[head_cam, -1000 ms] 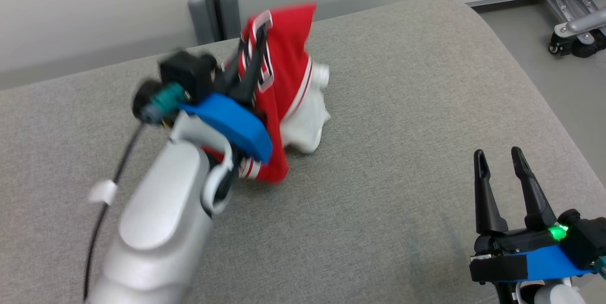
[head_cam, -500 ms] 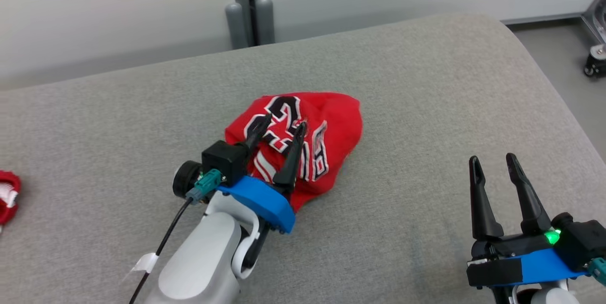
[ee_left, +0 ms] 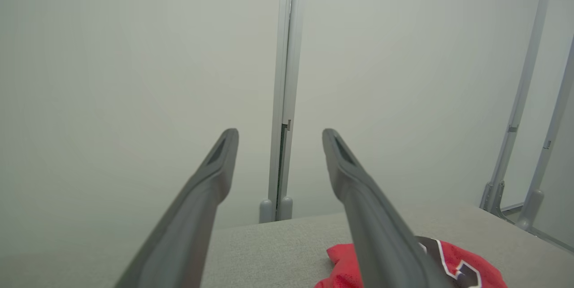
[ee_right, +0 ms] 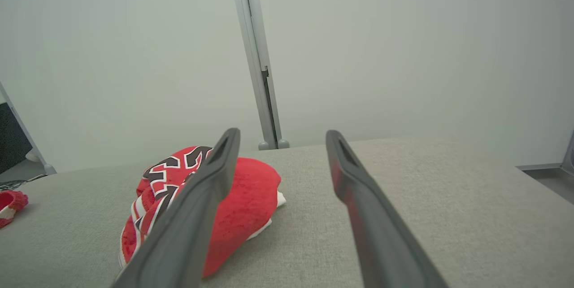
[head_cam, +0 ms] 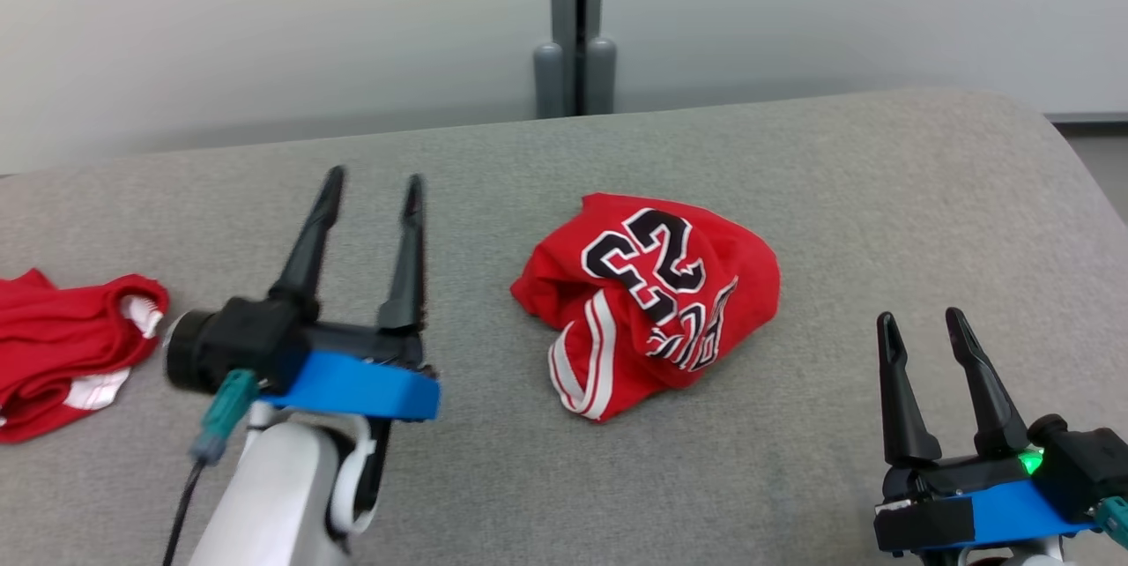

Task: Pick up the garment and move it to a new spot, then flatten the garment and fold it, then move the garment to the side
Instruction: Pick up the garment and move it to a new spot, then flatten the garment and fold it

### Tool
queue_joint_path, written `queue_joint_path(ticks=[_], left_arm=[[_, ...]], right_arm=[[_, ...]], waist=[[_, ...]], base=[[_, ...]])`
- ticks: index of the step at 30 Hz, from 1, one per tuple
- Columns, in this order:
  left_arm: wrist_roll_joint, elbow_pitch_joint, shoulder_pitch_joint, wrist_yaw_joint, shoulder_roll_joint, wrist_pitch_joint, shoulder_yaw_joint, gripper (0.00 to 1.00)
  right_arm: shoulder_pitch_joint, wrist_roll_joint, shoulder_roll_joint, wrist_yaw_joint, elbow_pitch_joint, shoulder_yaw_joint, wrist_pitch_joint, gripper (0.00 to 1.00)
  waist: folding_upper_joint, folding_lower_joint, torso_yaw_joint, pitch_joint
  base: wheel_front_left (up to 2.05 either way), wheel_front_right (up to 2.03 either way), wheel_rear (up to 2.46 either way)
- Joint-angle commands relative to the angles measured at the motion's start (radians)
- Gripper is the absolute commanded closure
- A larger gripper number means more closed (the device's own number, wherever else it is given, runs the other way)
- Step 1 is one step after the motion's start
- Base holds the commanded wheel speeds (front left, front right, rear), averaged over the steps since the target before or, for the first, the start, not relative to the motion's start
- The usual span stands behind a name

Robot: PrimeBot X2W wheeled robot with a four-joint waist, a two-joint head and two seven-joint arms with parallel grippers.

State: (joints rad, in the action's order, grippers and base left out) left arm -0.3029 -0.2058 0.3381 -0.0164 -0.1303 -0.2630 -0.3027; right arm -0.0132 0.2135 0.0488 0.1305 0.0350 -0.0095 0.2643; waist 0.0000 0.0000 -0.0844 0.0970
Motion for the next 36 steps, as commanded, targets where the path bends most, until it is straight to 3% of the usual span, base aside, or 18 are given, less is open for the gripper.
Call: queue_joint_path(ticks=[1,16,36], left_arm=[[0.007,0.013,-0.021,0.006,-0.009,-0.002,0.016,0.0],[0.121,0.087,-0.292,-0.021,-0.012,-0.003,0.241,0.0],[0.198,0.042,-0.342,-0.07,0.027,-0.003,0.303,0.0]], right_arm=[[0.015,-0.004,0.003,0.001,0.001,-0.004,0.0,0.0],[0.053,-0.026,0.003,0.001,0.027,-0.021,0.0,0.0],[0.077,-0.046,0.003,0.001,0.087,-0.056,0.0,0.0]], waist=[[0.0,0.0,0.008,0.0],[0.0,0.0,0.106,-0.053],[0.0,0.0,0.106,-0.075]], base=[[0.0,0.0,0.0],[0.0,0.0,0.0],[0.0,0.0,0.0]])
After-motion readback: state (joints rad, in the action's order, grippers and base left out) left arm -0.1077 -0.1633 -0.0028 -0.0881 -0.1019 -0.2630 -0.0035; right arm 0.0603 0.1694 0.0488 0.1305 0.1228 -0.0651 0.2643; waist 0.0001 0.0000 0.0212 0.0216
